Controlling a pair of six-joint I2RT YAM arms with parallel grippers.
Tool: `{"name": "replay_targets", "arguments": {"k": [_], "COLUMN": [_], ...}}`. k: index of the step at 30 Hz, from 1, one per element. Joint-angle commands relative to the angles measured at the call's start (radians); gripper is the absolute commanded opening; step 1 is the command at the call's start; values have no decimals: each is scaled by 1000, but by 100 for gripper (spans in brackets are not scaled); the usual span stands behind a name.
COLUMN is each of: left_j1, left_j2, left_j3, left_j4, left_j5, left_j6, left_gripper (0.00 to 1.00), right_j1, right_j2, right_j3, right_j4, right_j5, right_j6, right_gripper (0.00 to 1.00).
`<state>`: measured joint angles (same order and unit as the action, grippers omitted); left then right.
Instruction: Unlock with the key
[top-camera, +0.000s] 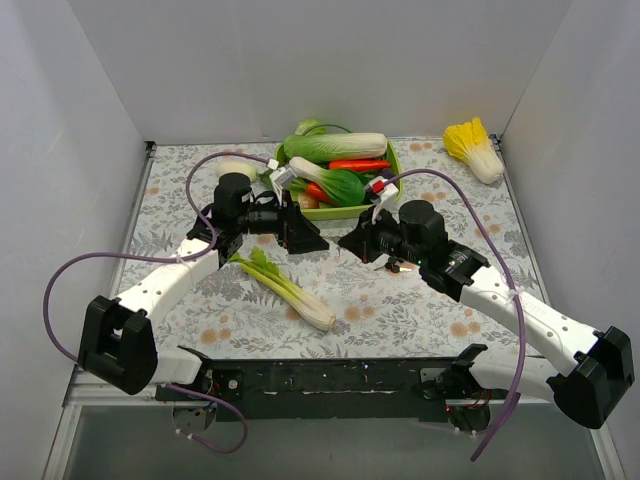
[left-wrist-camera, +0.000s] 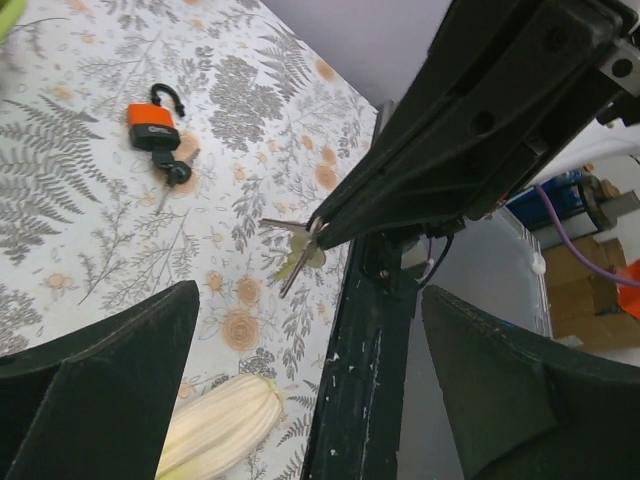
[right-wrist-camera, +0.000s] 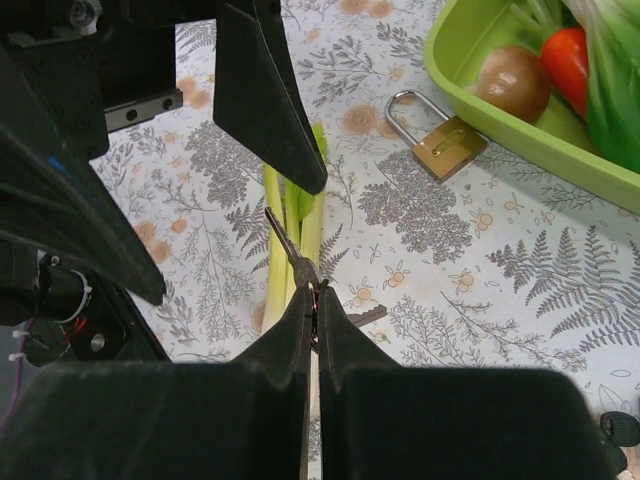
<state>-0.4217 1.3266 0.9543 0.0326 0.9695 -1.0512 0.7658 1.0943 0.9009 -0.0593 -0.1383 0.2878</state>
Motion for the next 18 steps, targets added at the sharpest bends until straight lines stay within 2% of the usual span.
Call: {"name": "replay_targets", "arguments": {"k": [1,6,14,18], "left_j1": [-45,-72,-78,-80], "left_j2": [6,22,25,25], "left_j3": [-3,6,12,15], "left_j4": [7,-13,-26,-26], "left_j5": [63,46,9,-6], "left_j6": [30,36,43,49], "left_gripper": [89,76,45,37], "right_j1": [-3,-5,-3,-3], "right_j2": [-24,-30,-31,-30], "right_j3": [10,6,6,9], "right_j4": [-5,3,6,3], "right_j5": [-52,-64,-78,-90], "right_j6": [22,31,34,33], "right_gripper": [1,1,1,1]}}
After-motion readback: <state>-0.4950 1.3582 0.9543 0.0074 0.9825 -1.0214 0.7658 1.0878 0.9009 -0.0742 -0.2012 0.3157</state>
